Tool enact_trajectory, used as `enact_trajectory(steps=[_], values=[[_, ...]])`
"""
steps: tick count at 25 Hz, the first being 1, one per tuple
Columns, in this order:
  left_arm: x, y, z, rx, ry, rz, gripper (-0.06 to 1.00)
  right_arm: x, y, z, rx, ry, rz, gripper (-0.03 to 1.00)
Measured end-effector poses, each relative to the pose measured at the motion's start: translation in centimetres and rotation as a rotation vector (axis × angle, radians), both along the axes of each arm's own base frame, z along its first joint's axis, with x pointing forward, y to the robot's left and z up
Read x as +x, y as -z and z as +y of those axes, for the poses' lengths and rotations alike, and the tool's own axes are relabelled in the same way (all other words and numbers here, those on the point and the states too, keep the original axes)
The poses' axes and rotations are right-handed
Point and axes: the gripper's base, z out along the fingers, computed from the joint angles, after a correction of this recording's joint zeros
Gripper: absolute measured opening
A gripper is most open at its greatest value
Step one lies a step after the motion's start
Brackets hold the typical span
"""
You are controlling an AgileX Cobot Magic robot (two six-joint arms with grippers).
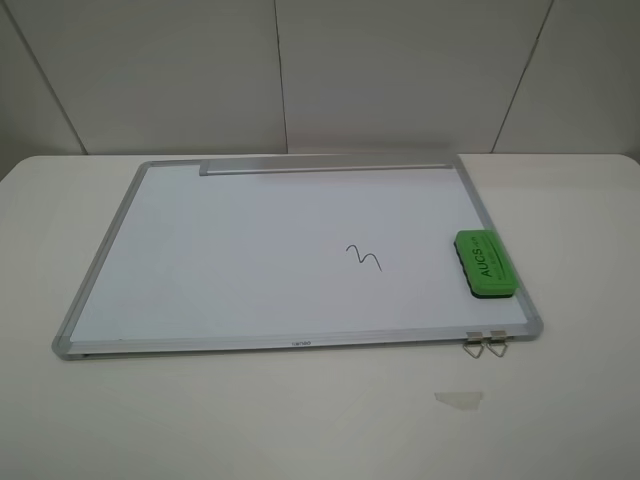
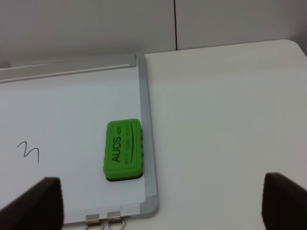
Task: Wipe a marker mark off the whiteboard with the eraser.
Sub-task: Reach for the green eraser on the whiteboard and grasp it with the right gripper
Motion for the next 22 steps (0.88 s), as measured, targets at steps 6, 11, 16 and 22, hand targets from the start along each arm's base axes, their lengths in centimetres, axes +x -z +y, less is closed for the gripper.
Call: enact_trajectory(steps=[6,11,16,22], values=[[0.00,0.00,0.00,0.000,0.000,0.000,0.69,0.00,0.00,0.00,0.000,0.000,0.000,0.82],[0.00,0.00,0.00,0.000,0.000,0.000,0.69,0.00,0.00,0.00,0.000,0.000,0.000,0.82],[0.00,0.00,0.00,0.000,0.000,0.000,0.69,0.00,0.00,0.00,0.000,0.000,0.000,0.82],[0.00,0.00,0.00,0.000,0.000,0.000,0.69,0.00,0.00,0.00,0.000,0.000,0.000,0.82]])
